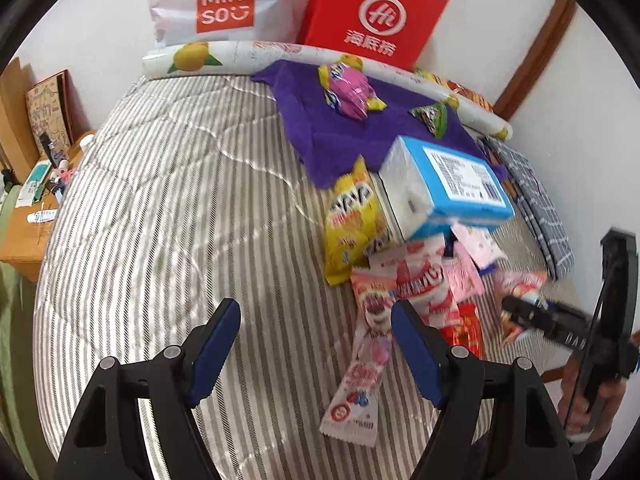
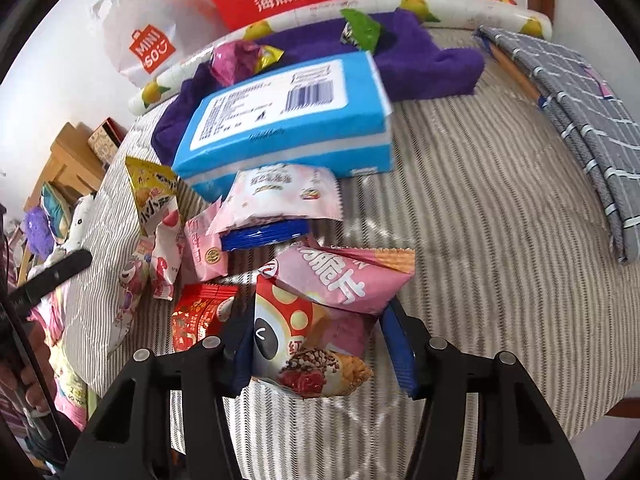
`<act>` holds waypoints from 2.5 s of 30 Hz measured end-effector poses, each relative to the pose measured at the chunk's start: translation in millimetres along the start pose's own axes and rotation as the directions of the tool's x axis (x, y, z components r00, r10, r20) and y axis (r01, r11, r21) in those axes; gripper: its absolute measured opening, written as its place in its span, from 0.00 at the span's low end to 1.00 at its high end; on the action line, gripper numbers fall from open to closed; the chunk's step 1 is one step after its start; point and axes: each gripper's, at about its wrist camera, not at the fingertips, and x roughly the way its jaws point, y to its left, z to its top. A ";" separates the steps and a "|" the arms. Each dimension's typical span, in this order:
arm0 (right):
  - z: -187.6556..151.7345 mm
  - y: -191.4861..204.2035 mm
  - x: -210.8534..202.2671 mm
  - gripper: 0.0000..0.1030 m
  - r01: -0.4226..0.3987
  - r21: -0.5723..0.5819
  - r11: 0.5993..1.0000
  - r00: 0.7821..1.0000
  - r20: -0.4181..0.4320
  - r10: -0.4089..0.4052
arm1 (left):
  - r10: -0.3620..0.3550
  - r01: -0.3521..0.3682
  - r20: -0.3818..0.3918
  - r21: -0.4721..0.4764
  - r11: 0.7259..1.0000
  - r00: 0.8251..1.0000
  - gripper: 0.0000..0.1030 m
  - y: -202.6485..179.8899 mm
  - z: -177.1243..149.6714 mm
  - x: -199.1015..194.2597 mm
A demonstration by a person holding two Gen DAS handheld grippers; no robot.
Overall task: Organize snacks
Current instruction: 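Grasp the pink wafer bag with the right tool, then grasp the strawberry bear candy stick with the left tool, then carry the candy stick in the left tool and wafer bag in the right tool toward the towel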
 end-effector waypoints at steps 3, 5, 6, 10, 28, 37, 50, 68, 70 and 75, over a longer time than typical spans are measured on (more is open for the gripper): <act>-0.1 -4.8 -7.6 0.54 0.009 -0.003 1.000 1.000 0.025 -0.009 | -0.007 0.008 -0.020 0.036 0.999 1.000 0.73 -10.8 -8.9 6.7; -1.1 -7.1 -11.2 0.54 0.014 -0.005 1.000 0.999 0.036 -0.013 | -0.012 0.014 -0.033 0.061 0.998 0.999 0.73 -19.1 -13.2 12.8; -2.2 -8.9 -13.7 0.54 0.016 -0.007 1.000 0.999 0.043 -0.016 | -0.014 0.016 -0.038 0.073 0.997 0.999 0.72 -23.1 -15.7 15.6; -8.1 -16.6 -19.9 0.54 0.020 -0.009 1.000 0.998 0.053 -0.020 | 0.001 0.005 -0.059 0.113 0.994 0.998 0.65 -36.6 -20.0 26.9; -10.7 -42.3 -41.5 0.53 0.034 0.010 0.999 0.995 0.099 -0.034 | 0.043 -0.038 -0.046 0.107 0.994 0.998 0.20 -45.0 -21.9 13.1; -5.8 -36.6 -58.5 0.53 0.033 -0.012 0.999 0.991 0.127 -0.031 | 0.001 -0.001 -0.005 0.109 0.994 1.000 0.20 -59.5 -14.4 -10.1; 17.5 -25.2 -81.6 0.53 0.022 -0.062 0.998 0.984 0.178 -0.011 | -0.074 0.068 0.046 0.118 0.991 0.996 0.20 -88.6 19.6 -27.1; 78.9 -17.3 -96.9 0.53 0.030 -0.108 0.994 0.968 0.252 -0.002 | -0.112 0.100 0.089 0.124 0.987 0.990 0.20 -105.9 83.2 -23.6; 86.9 -18.1 -95.4 0.53 0.031 -0.109 0.994 0.967 0.255 -0.003 | -0.123 0.112 0.091 0.122 0.986 0.988 0.20 -106.9 90.4 -22.2; 106.2 -17.6 -94.0 0.53 0.029 -0.113 0.993 0.964 0.267 0.002 | -0.123 0.110 0.108 0.120 0.987 0.987 0.20 -108.8 105.7 -21.0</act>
